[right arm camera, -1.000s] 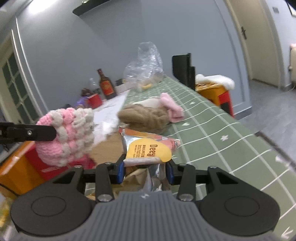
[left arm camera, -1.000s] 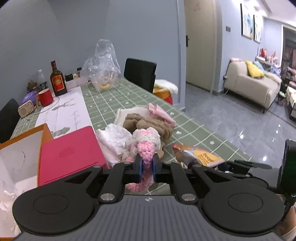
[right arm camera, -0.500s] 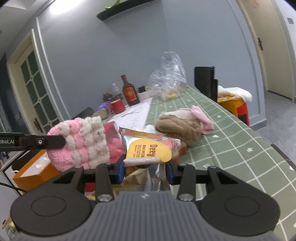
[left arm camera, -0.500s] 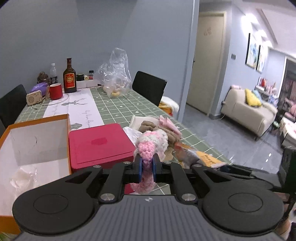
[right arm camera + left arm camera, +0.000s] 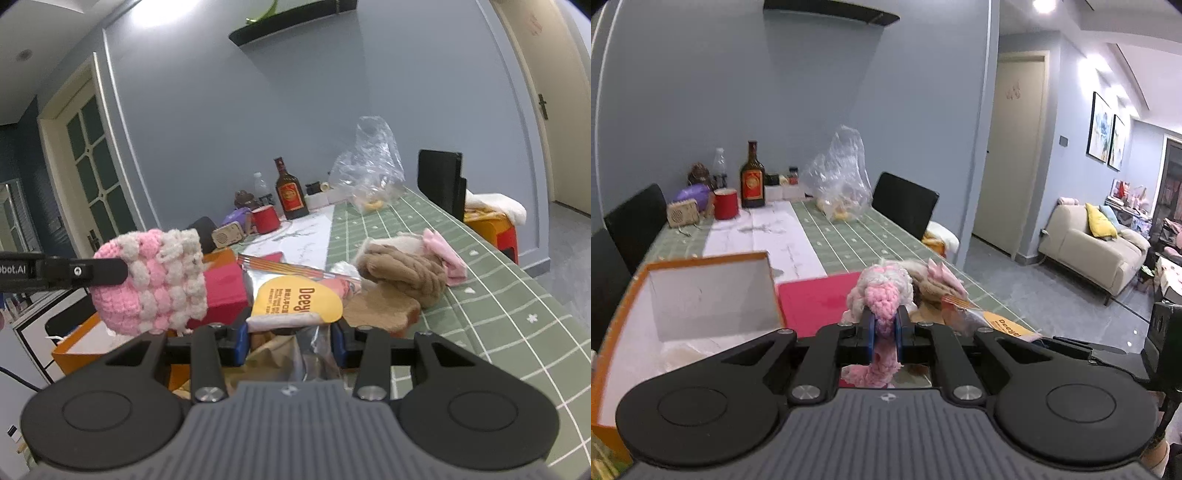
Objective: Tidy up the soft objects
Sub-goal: 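Lift and carry the knitted plush with the left gripper over the orange box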
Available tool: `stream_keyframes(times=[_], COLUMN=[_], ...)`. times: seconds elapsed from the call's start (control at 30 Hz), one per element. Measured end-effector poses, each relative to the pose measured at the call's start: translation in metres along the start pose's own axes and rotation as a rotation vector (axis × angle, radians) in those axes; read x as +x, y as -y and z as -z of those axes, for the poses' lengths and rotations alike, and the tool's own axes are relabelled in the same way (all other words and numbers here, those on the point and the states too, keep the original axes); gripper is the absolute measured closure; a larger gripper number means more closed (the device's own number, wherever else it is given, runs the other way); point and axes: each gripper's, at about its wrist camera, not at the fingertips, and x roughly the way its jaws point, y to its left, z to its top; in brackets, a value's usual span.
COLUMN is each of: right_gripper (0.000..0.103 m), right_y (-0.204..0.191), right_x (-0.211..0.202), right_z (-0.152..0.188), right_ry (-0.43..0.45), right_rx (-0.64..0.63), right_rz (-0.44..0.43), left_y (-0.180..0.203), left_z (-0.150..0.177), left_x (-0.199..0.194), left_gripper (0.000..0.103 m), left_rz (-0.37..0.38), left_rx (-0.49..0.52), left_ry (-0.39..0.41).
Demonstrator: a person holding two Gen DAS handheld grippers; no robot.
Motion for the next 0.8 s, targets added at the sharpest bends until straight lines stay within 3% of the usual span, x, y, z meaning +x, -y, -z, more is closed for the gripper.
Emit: stream_keyframes(times=[0.27,0.4,0.67,0.8], right_gripper=[0.061,0.061,0.061,0.061], right_y=[-0.046,-0.077,-0.127,-0.152], right_x=[0.014,0.027,0.074,0.107], right_z=[-0.019,-0.022,-0.024,-0.028], right_ry=[0.007,0.019,-0.035,-0.110], right_rx=[-0.072,-0.150,-0.277,-0.314], right_rz=[-0.089,-0.106,-0.124,-0.113], left_y=[-0.034,-0.064,-0.109,-0.122], left_z=[-0.006,-0.003,0.015,0.022], left_x=[-0.026,-0.035,-0.051,-0.064], left_gripper=[0.092,0.092,0.092,0.092], left_rz=[-0.071,-0.069,-0.101,-0.116], left_rx=[-0.045,-0.132,-0.218,-0.236], left_ry=[0.057,0.048,0.083,0.107])
